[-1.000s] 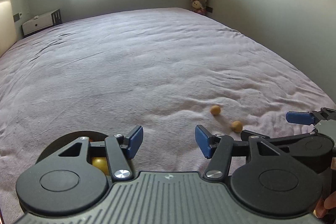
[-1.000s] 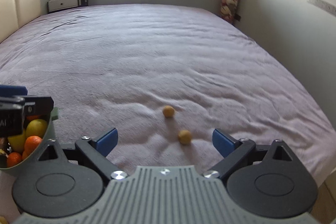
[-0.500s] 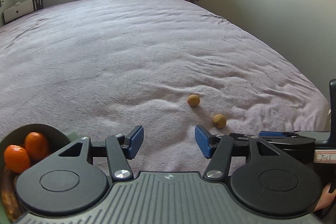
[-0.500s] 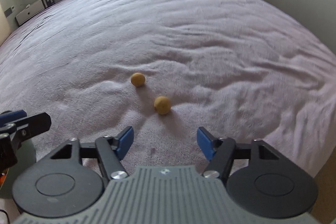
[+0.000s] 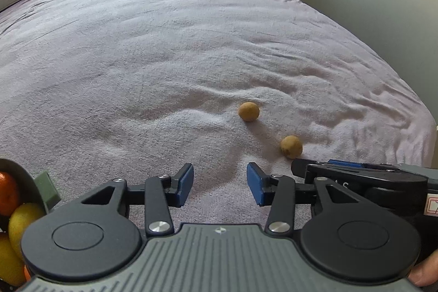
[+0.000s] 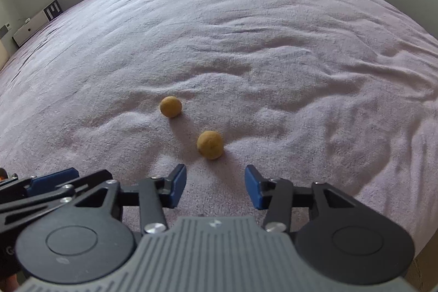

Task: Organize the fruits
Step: 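Move both tools back toward the two small tan fruits on the bed, then grasp a small tan fruit with the right tool while the left tool grasps the other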

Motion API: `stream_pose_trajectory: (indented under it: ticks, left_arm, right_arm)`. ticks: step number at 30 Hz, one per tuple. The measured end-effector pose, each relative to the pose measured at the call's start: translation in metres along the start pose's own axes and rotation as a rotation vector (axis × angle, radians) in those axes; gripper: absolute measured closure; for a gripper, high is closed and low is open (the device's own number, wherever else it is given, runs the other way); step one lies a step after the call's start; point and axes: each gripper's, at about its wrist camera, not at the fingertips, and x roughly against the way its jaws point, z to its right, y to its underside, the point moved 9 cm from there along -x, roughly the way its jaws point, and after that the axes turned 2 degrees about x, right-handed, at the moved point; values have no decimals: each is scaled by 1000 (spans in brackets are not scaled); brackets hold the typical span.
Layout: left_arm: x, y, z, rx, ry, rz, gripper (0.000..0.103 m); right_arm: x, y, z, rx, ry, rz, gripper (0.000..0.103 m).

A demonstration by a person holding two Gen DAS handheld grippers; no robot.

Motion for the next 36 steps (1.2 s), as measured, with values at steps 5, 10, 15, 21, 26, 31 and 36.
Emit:
stream_pose_trajectory:
  ticks: [5, 10, 15, 21, 26, 31, 36]
  left_arm:
    - [-11, -9, -2, 7, 8, -1, 55]
    - [-19, -17, -1, 11, 34, 11, 57]
    - [-26, -20, -3, 15, 42, 9, 60]
    - [-34, -23, 0, 9, 57, 11, 62]
    - [-42, -25, 0, 27, 80, 3, 63]
    - [-48, -31, 1, 72, 116, 3, 63]
    - [-58, -38, 5, 106, 145, -6, 63]
  right_arm:
    - [-10, -5, 1, -17, -10, 0, 59]
    - [-16, -11, -1, -24, -40, 28, 61]
    - [-21, -14, -7, -3, -59, 57, 64]
    - [-28, -15, -6, -5, -66, 55, 70]
    - [-33, -15, -2, -22, -68, 49, 72]
    - [-39, -15, 0, -28, -68, 40, 78]
    - [-33, -19, 2, -27, -46, 68, 81]
